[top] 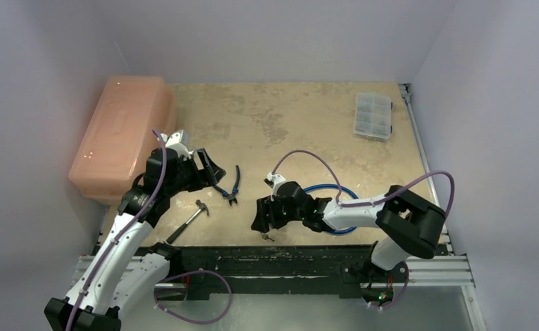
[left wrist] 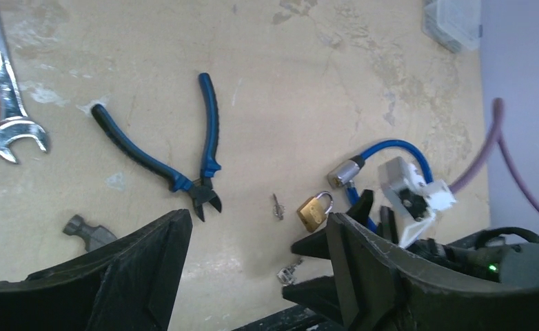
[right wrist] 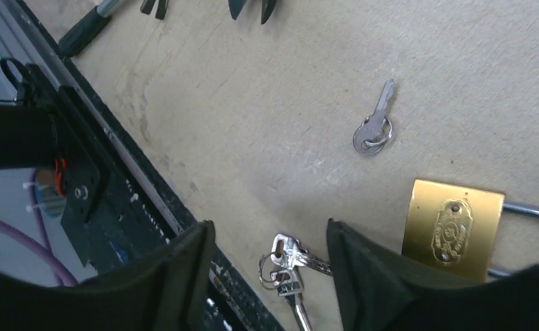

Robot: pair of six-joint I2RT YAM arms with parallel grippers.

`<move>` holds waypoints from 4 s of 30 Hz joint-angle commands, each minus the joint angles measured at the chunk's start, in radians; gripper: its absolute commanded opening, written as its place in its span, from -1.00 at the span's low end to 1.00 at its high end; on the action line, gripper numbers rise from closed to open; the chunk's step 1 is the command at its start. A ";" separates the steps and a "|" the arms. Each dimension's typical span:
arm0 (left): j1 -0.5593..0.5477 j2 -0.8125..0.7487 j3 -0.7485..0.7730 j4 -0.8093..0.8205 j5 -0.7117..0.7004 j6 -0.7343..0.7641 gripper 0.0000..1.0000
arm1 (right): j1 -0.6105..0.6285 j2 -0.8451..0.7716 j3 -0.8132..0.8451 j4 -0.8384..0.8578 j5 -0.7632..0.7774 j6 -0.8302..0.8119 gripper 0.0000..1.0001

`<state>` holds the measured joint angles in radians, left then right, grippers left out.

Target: Unlock with the key

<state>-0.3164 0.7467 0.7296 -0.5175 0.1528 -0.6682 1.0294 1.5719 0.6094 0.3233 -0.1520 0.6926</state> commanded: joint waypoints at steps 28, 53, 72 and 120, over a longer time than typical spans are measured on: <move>-0.001 0.016 0.113 -0.063 -0.399 0.290 0.61 | 0.250 0.001 0.292 -0.642 0.412 -0.046 0.36; -0.001 0.002 0.108 -0.064 -0.418 0.289 0.62 | 0.370 0.175 0.382 -0.723 0.520 -0.113 0.15; -0.001 -0.001 0.109 -0.066 -0.427 0.285 0.62 | 0.395 0.238 0.389 -0.765 0.638 -0.115 -0.22; -0.001 0.003 0.108 -0.069 -0.432 0.283 0.62 | 0.395 0.104 0.334 -0.725 0.645 -0.104 0.20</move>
<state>-0.3164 0.7547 0.8375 -0.6117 -0.2695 -0.3992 1.4246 1.6489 0.9363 -0.4267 0.4793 0.6102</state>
